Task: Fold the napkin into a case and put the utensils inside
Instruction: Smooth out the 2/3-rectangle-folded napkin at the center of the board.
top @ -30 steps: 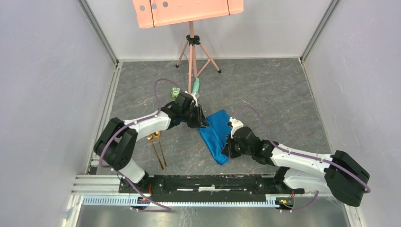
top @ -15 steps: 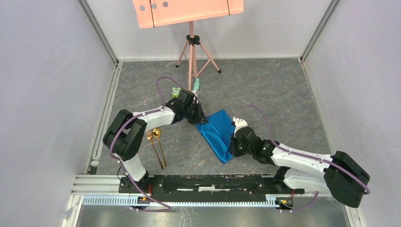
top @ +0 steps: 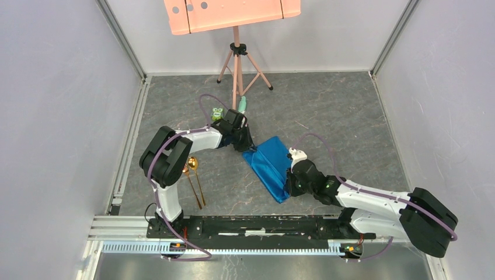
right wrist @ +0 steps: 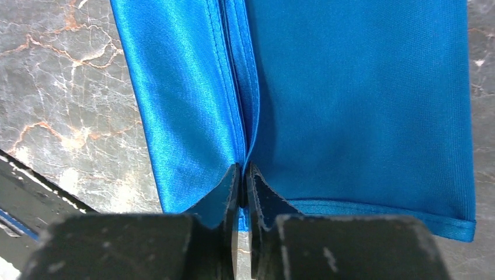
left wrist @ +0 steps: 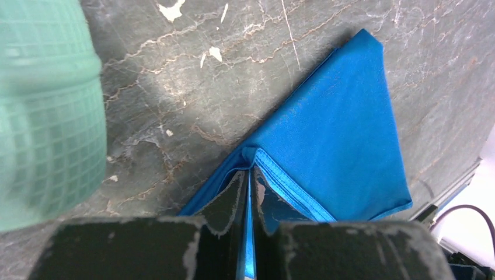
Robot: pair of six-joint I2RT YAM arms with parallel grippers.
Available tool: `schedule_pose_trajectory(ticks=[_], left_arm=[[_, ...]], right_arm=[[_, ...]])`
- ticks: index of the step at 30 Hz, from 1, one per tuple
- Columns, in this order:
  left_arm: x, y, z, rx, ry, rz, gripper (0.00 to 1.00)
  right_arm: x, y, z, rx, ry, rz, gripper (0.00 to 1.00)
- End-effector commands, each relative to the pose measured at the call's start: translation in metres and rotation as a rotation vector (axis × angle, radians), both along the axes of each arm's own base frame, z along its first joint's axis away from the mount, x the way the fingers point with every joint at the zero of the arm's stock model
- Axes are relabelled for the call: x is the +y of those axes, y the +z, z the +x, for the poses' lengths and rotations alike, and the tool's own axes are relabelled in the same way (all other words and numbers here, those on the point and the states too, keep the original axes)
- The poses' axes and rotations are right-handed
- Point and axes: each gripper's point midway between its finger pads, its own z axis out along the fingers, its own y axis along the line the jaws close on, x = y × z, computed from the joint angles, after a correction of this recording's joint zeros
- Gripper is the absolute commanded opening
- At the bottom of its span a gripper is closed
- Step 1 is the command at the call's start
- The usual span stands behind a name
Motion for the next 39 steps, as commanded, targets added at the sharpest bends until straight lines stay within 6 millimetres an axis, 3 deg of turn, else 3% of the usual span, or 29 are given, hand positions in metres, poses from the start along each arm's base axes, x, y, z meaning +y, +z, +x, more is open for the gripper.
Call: schedule_pose_trajectory(ticks=[1,5,8,15,21,23,26,33,39], left_arm=[[0.005,-0.01,0.012,-0.036,-0.015,0.062,0.1],[0.008,-0.012,0.011,-0.036,-0.02,0.08,0.08],[0.007,-0.011,0.009,-0.034,-0.027,0.078,0.08],[0.005,-0.011,0.008,-0.023,-0.032,0.072,0.06],[0.005,-0.014,0.007,-0.014,-0.035,0.075,0.05],[0.005,-0.015,0.007,-0.01,-0.038,0.079,0.04],[0.006,-0.018,0.006,-0.004,-0.04,0.084,0.03],[0.005,-0.02,0.006,-0.004,-0.048,0.082,0.02],[0.006,-0.025,0.006,0.001,-0.058,0.093,0.02]], right_arm=[[-0.007,0.017,0.016,-0.082,-0.001,-0.072,0.18],[-0.012,0.037,0.032,-0.166,0.024,-0.15,0.43],[0.014,0.056,0.041,-0.211,0.116,-0.1,0.51],[0.111,0.085,0.032,-0.184,0.393,0.249,0.53],[0.137,0.082,0.048,-0.148,0.463,0.45,0.51],[0.143,0.081,0.045,-0.104,0.511,0.518,0.51],[0.142,0.073,0.035,-0.059,0.533,0.571,0.51],[0.101,0.026,-0.004,0.048,0.5,0.502,0.51],[0.074,0.015,-0.031,0.079,0.466,0.492,0.51]])
